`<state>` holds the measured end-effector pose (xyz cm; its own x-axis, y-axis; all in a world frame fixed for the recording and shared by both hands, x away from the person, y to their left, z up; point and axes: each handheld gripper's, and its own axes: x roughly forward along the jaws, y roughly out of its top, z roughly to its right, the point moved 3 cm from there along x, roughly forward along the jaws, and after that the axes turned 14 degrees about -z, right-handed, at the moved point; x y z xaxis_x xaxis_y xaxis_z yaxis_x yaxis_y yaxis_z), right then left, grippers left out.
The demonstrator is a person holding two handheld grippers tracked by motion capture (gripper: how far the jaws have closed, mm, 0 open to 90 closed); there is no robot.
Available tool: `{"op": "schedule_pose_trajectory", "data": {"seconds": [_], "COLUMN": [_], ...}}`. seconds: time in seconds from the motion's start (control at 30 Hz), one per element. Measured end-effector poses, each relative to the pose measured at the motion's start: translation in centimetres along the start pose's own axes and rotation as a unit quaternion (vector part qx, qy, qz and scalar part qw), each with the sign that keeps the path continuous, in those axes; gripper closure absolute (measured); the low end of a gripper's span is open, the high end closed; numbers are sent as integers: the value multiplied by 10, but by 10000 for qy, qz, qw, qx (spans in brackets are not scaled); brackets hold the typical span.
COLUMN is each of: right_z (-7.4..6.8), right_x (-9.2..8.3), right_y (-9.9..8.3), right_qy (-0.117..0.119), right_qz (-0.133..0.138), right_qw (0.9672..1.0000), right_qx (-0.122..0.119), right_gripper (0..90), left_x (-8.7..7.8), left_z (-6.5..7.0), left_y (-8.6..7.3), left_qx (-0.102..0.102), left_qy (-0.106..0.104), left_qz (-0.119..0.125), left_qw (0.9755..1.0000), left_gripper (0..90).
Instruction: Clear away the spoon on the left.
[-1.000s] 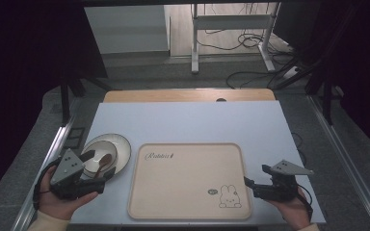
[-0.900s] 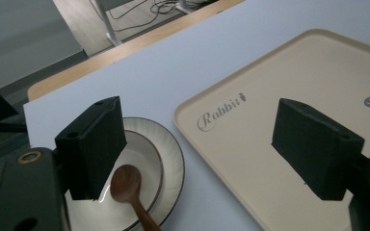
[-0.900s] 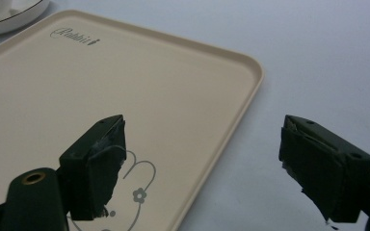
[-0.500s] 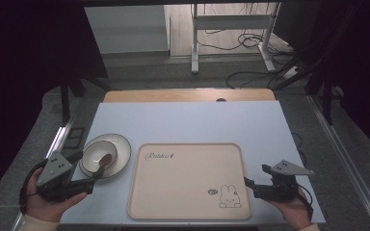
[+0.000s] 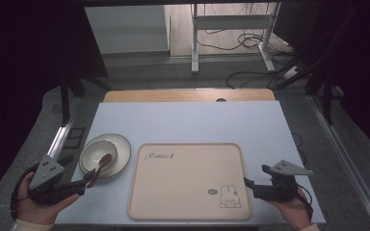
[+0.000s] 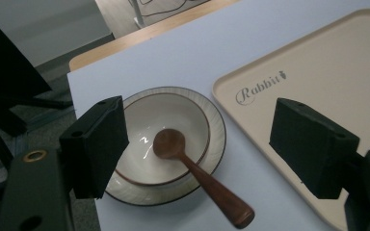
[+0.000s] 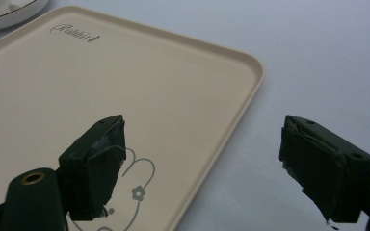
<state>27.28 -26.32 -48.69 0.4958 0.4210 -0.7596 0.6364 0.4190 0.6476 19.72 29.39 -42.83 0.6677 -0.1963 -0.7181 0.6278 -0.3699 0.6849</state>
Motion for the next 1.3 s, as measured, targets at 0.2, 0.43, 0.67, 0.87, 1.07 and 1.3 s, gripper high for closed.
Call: {"op": "schedule_pose_trajectory", "data": {"seconds": [0.2,0.43,0.67,0.87,1.07,1.3], "right_z": [0,0,0,0,-1,0], "right_x": [0,1,1,2,2,2], "right_y": [0,0,0,0,-1,-1], "right_qy": [-6,-24,-38,-39,-39,-58], "right_qz": [0,-24,-37,-55,-65,-54], "right_qw": [10000,10000,10000,10000,10000,10000], "right_qx": [2,-15,-4,-3,-23,-6], "right_gripper": [167,166,166,166,166,166], "left_x": [-2,-1,1,14,27,33], "left_z": [-8,-11,-2,9,17,20], "left_y": [-11,-23,-30,-38,-42,-43], "left_qx": [-94,-146,75,318,518,650], "left_qy": [106,122,-61,-210,-276,-251], "left_qz": [-87,-130,-92,-211,-348,-417], "left_qw": [9999,9997,9999,9991,9977,9967], "left_gripper": [212,213,210,215,239,347]}}
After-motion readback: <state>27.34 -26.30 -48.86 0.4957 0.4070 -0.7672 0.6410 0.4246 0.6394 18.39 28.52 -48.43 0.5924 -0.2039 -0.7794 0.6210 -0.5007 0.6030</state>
